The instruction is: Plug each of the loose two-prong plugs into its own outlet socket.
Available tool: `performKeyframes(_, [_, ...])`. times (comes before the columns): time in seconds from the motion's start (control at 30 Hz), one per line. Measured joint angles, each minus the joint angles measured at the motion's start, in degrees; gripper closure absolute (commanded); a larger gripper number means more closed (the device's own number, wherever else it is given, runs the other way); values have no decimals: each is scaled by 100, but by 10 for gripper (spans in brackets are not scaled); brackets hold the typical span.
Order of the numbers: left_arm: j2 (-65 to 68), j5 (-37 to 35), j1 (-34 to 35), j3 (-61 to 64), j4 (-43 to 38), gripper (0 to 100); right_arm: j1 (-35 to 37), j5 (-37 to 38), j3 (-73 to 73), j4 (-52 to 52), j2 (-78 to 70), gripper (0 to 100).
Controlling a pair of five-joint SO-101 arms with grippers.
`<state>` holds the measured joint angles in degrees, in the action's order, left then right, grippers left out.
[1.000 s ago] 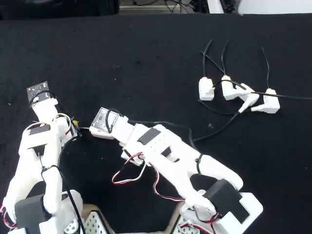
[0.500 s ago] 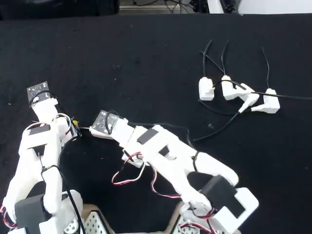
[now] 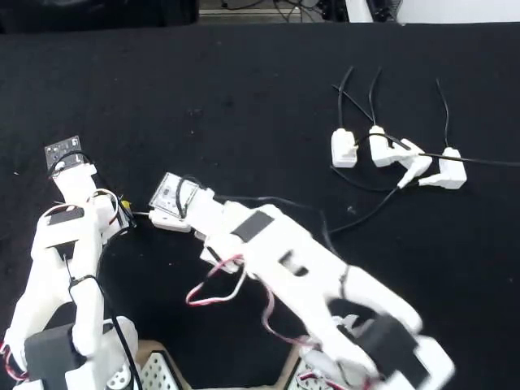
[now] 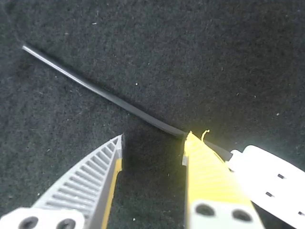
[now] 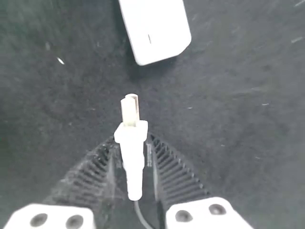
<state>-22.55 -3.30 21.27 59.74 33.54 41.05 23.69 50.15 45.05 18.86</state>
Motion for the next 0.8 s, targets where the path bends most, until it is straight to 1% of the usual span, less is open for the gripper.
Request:
performKeyframes(0.1, [0,0,0,0,264,791,62,-9,431,-70,730,988])
performKeyframes(0.17, [0,0,0,0,352,791,176,-229,765,-422,1073,988])
performKeyframes(0.27, [-26,-9,-9,0,396,791,290,-633,1108,-1011,1204,988])
performKeyframes(0.33, [-202,-9,-97,9,396,791,396,-791,1125,-1169,1204,988])
performKeyframes(0.47, [-976,0,-220,440,396,791,554,-923,1125,-1442,949,988])
performKeyframes(0.6, [-2022,0,-334,914,396,791,571,-1284,1134,-1600,835,988])
performKeyframes(0.8, [-3174,0,-352,1380,396,791,563,-1380,1152,-1732,835,988])
